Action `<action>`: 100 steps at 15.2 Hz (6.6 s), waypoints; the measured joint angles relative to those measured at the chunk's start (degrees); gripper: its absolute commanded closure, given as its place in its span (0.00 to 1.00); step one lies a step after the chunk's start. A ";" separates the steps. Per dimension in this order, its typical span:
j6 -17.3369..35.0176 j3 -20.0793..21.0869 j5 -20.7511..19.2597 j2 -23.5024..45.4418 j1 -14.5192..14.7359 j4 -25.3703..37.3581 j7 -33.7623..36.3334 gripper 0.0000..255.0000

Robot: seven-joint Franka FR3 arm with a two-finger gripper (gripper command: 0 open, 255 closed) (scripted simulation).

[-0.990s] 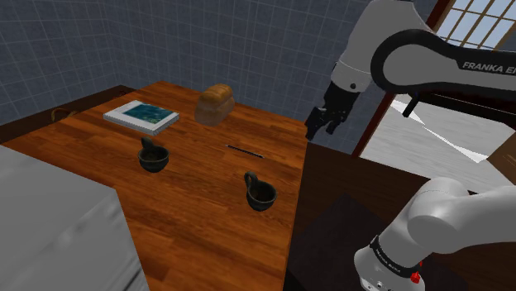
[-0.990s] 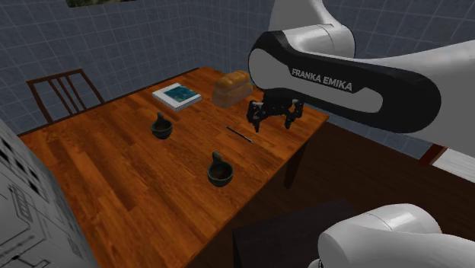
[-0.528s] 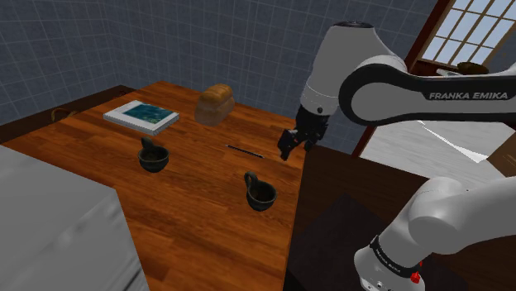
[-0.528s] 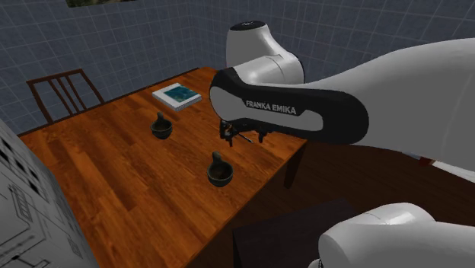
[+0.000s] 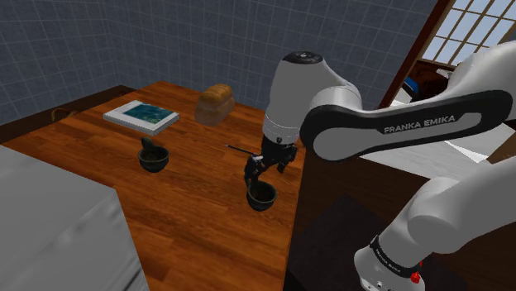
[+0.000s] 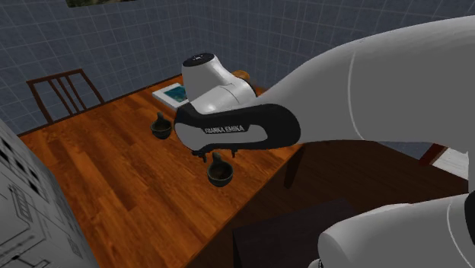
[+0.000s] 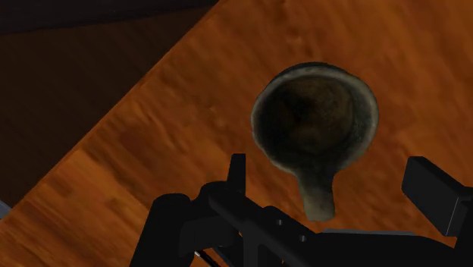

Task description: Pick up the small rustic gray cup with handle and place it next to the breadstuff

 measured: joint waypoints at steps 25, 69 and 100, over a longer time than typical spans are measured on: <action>9.64 7.52 -8.21 13.16 -2.60 0.55 10.95 1.00; -20.65 1.76 -2.72 3.32 -1.61 22.96 3.29 1.00; -25.23 -10.91 -19.55 38.31 -12.93 60.69 -19.05 1.00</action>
